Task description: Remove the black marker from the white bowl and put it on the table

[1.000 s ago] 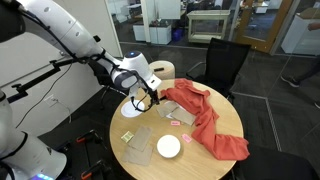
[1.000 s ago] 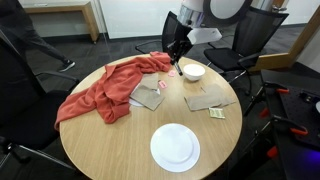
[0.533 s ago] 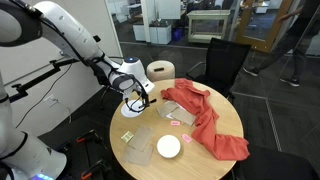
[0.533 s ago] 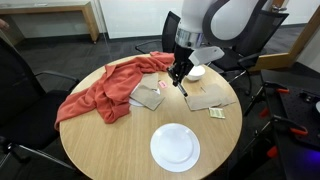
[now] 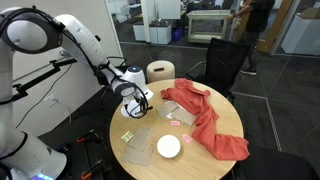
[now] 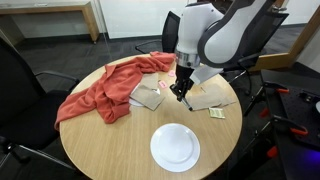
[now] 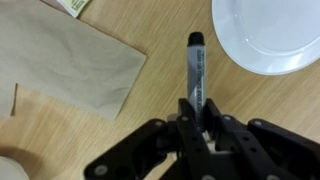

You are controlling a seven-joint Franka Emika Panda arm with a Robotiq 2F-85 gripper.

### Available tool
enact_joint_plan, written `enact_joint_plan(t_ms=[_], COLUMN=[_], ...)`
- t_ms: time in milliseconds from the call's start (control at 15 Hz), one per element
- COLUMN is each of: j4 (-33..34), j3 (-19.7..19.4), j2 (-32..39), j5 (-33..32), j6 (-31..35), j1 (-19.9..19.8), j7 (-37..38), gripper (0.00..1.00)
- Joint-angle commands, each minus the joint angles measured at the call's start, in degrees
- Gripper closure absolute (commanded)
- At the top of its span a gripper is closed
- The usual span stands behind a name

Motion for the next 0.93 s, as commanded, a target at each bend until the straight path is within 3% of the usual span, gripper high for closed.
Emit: enact_joint_plan(t_ms=[0, 467, 533, 667, 867], j4=[4.28, 10.32, 10.78, 10.78, 8.92], j3=[0.85, -0.36, -0.93, -1.62, -2.38], j2=[4.56, 11.29, 11.6, 11.07, 8.07], j5=[1.15, 0.59, 0.35, 0.05, -0.01], j6=[-1.66, -3.37, -3.81, -3.75, -2.14], j1=[-1.21, -0.25, 0.38, 1.21, 2.31], j7=[-2.78, -2.14, -1.58, -1.1, -0.69], gripper=[0.95, 0.95, 0.56, 0.5, 0.27])
